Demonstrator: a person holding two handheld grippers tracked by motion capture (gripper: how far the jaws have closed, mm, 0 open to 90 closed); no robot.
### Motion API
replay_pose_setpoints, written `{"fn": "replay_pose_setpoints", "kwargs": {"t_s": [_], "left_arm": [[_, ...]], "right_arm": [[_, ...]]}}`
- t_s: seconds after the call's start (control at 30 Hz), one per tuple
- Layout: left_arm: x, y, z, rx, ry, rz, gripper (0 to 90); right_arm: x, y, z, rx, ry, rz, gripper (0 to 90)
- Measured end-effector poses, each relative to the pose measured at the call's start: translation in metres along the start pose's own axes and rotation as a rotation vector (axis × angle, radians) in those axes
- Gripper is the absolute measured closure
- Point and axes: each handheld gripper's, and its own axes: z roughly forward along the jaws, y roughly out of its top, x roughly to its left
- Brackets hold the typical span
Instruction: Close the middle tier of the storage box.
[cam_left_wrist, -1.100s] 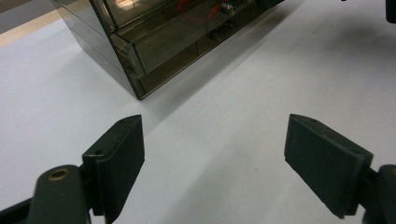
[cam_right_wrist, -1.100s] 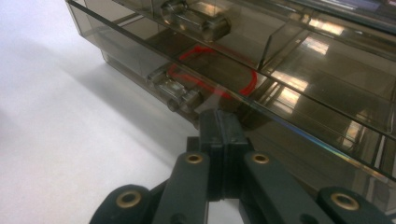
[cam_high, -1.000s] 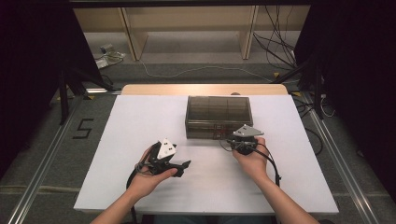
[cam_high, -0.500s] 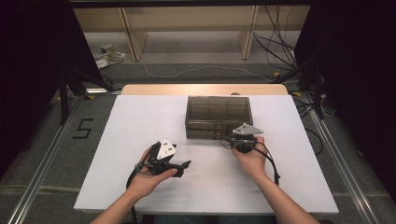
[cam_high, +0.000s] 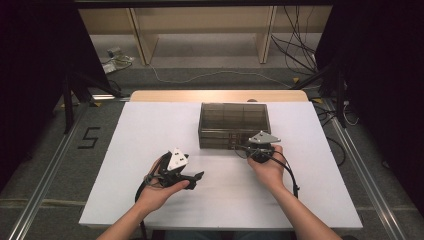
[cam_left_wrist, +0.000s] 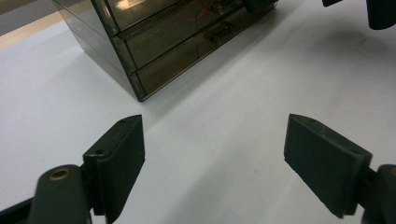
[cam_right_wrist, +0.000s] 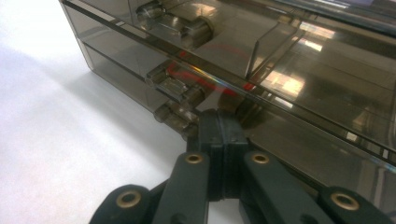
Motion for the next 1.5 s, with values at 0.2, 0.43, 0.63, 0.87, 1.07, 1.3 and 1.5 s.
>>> {"fn": "replay_pose_setpoints", "kwargs": {"t_s": [0.2, 0.43, 0.63, 0.87, 1.07, 1.3, 1.5], "left_arm": [[0.0, 0.0, 0.0, 0.001, 0.0, -0.002, 20.6], [0.0, 0.0, 0.001, 0.007, -0.003, 0.003, 20.5], [0.0, 0.0, 0.001, 0.005, -0.002, 0.003, 20.6], [0.001, -0.001, -0.001, -0.001, -0.001, -0.009, 20.6], [0.001, -0.001, -0.002, 0.0, 0.003, -0.007, 20.5], [0.002, -0.002, -0.003, 0.004, 0.003, -0.013, 20.4], [0.002, -0.003, -0.004, 0.003, 0.001, -0.022, 20.4]], "right_arm": [[-0.001, 0.001, 0.001, -0.002, -0.001, 0.005, 90.0], [0.0, 0.002, 0.002, 0.001, 0.001, -0.005, 90.0], [0.001, 0.003, 0.001, 0.007, 0.007, 0.003, 81.7], [0.003, 0.003, -0.01, 0.02, 0.003, 0.001, 69.8], [0.002, 0.004, -0.024, 0.036, 0.039, 0.0, 61.5], [0.004, 0.005, -0.039, 0.075, 0.14, -0.02, 42.7], [0.005, 0.003, -0.053, 0.072, 0.119, -0.025, 23.2]]}}
